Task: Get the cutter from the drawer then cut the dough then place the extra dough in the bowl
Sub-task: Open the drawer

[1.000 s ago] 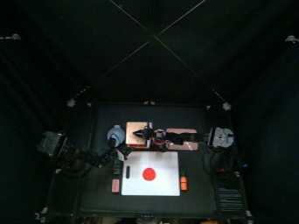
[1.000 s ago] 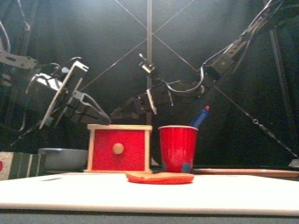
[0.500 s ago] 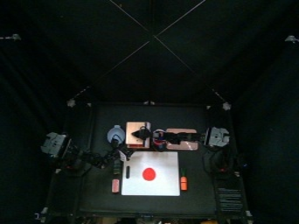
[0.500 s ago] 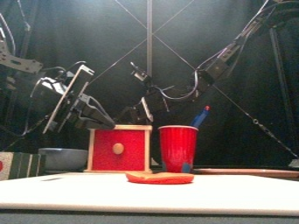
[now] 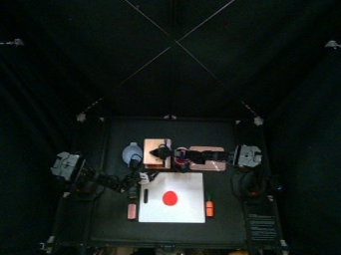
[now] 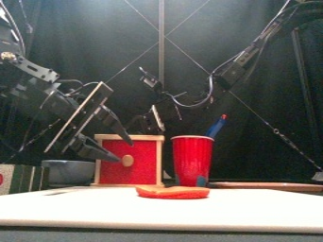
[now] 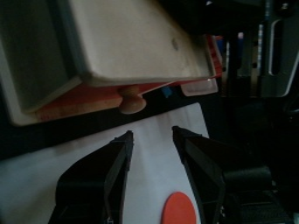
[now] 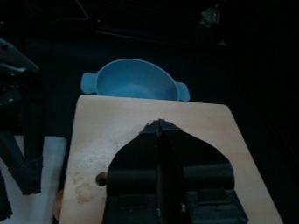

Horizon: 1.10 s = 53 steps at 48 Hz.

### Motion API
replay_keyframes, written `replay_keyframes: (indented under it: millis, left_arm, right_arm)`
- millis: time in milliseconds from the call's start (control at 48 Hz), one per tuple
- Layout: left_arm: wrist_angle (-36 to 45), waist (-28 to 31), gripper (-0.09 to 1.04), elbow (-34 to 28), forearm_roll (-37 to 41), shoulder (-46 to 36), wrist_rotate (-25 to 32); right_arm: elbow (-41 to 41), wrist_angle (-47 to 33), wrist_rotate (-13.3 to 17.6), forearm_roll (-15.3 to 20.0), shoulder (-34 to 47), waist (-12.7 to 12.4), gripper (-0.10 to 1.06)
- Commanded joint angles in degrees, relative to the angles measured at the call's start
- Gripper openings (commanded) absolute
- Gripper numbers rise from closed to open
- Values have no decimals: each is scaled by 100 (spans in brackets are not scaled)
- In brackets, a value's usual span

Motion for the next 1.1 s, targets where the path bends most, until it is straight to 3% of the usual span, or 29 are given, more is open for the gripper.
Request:
replay_keyframes:
  millis: [21, 500, 979, 1104]
  left_arm:
    - [18, 149, 80, -114, 0, 9, -202]
    - [237, 826, 79, -149, 272, 132, -448]
    - [316, 967, 78, -343, 554, 360, -439]
    - [316, 967, 73, -316, 624, 334, -431]
  right_arm:
    - [-35, 88, -18, -18, -53, 0, -3]
    - [-26, 97, -18, -9, -35, 35, -3]
    - [-18, 97, -9, -9, 18, 62, -3]
    - [-26, 97, -9, -9, 18, 62, -3]
